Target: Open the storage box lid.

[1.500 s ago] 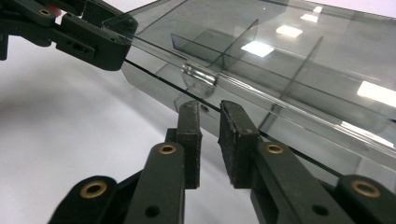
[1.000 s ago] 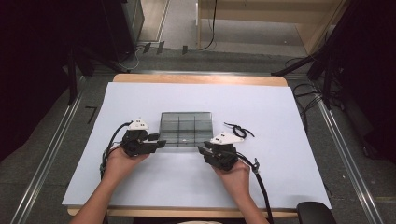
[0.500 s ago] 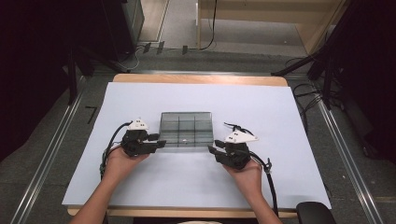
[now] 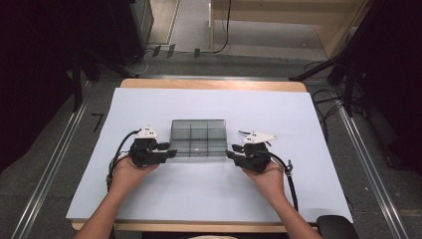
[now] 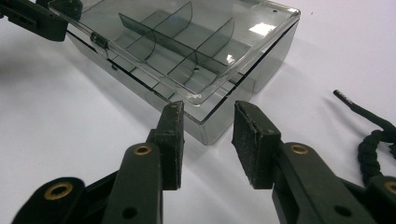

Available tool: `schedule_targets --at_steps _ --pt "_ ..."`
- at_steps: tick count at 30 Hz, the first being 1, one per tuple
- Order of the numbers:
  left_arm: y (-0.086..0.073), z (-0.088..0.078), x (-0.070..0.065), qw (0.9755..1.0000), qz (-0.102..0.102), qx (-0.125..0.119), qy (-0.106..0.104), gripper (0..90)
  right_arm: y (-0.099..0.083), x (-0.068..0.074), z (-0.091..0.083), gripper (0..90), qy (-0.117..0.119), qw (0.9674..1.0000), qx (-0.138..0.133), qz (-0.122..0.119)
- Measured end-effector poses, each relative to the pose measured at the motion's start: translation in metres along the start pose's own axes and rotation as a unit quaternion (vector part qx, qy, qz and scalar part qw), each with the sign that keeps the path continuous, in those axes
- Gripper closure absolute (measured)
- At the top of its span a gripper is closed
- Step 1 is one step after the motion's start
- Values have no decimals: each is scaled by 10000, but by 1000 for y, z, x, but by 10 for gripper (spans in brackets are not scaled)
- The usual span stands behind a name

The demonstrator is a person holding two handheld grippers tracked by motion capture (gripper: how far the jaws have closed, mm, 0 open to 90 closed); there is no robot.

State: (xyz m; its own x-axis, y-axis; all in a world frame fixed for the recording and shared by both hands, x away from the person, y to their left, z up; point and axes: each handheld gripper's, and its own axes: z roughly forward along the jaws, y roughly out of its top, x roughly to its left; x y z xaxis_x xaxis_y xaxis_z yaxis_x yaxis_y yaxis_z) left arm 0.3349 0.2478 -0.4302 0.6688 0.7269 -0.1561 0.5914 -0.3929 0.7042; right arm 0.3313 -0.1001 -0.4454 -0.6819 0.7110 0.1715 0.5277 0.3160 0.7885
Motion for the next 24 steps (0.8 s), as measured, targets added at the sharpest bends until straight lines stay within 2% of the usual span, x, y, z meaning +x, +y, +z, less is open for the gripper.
schedule_targets --at_steps 5,12,24 --pt "0 0 0 10000 22 13 4 567 1 2 8 688 -12 9997 135 -200" --pt "1 0 0 10000 26 26 -6 567 4 2 13 733 23 9998 153 -155" --pt "6 -1 -1 10000 -32 19 55 572 11 6 12 735 7 9998 76 -167"
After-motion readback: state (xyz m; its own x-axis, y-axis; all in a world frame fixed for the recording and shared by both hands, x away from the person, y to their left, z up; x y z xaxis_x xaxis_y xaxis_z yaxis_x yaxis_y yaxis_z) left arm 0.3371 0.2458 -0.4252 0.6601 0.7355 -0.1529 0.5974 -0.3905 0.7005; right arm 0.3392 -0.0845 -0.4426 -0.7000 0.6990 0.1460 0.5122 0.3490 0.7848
